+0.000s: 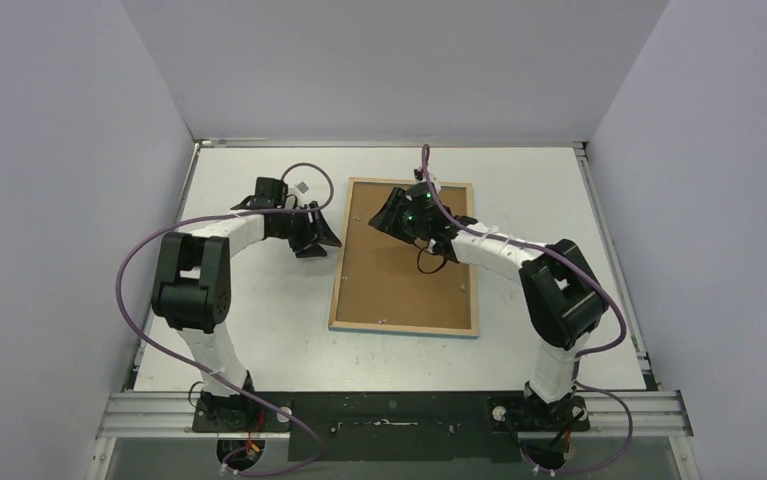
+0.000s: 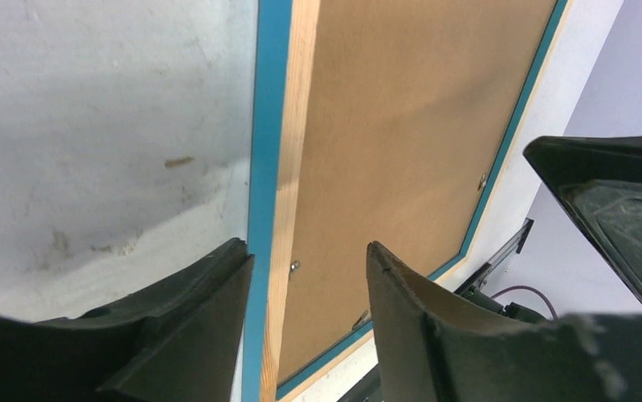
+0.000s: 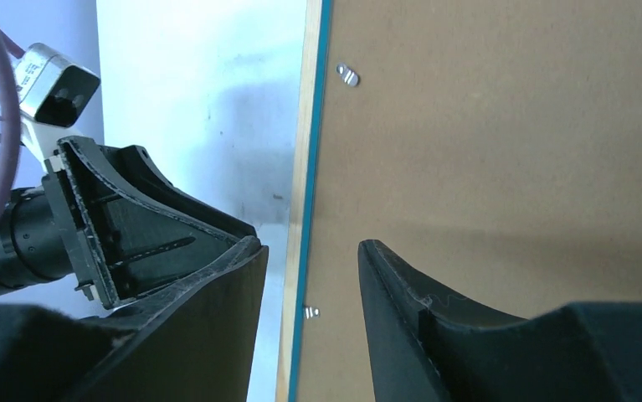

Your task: Put the photo into the frame

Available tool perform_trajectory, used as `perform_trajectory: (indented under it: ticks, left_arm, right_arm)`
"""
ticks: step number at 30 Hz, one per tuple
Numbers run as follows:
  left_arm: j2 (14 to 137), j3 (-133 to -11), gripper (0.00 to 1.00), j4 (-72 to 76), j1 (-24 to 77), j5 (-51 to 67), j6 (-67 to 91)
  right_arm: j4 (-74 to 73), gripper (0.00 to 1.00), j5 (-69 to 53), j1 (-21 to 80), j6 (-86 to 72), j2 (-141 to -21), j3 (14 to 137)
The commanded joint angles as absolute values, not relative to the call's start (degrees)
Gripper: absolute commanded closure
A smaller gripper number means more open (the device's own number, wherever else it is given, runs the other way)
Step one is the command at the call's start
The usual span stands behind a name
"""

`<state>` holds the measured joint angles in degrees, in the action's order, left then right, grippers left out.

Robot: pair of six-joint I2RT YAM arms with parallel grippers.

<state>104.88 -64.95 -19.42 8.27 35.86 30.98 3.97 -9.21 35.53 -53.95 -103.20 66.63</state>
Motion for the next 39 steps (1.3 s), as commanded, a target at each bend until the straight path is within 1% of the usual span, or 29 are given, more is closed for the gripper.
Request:
perform_trajectory:
  ticks: [1, 4, 10, 12, 15, 19, 23, 28, 30, 36, 39]
  left_arm:
    - [109.0, -69.3, 0.46, -16.2, 8.2, 35.0, 30.4]
    - [112.3, -72.4, 0.45, -16.0, 8.2, 34.5, 30.4]
    - [116.7, -76.3, 0.45, -14.5, 8.2, 36.2, 31.3]
    - [118.1, -77.4, 0.48, -14.4, 8.2, 36.6, 32.1]
    - [120.7, -80.2, 0.54, -15.7, 8.1, 37.1, 32.6]
    - [123.5, -82.4, 0.6, -16.2, 8.4, 37.2, 33.4]
    - [125.4, -82.9, 0.67, -17.1, 8.4, 37.0, 33.9]
    - [127.1, -84.6, 0.77, -22.9, 8.4, 35.8, 32.6]
    - [127.6, -84.9, 0.81, -24.4, 8.4, 35.6, 31.8]
    - [127.8, -84.0, 0.86, -25.1, 8.3, 35.6, 31.5]
    - [127.9, -84.0, 0.87, -25.6, 8.3, 35.6, 31.2]
  right_arm:
    - [-1.7, 0.55, -4.7, 35.9, -47.8, -106.0, 73.6]
    - [-4.2, 0.55, -4.4, 35.8, -45.6, -108.7, 78.2]
    - [-4.7, 0.56, -7.2, 34.9, -43.7, -117.3, 87.5]
    - [-2.4, 0.58, -10.6, 33.9, -43.9, -120.2, 89.7]
    - [-0.8, 0.65, -15.6, 32.6, -46.9, -124.3, 93.4]
    - [-0.5, 0.67, -17.8, 32.2, -47.1, -127.9, 96.4]
    - [-1.1, 0.67, -18.4, 31.8, -47.0, -131.7, 99.3]
    - [-3.6, 0.62, -21.2, 31.2, -45.7, -135.4, 104.2]
    - [-4.5, 0.62, -21.9, 31.1, -45.7, -136.0, 104.8]
    - [-4.2, 0.62, -24.6, 31.2, -47.4, -138.1, 104.0]
    - [-3.9, 0.62, -24.8, 31.2, -47.5, -138.2, 103.5]
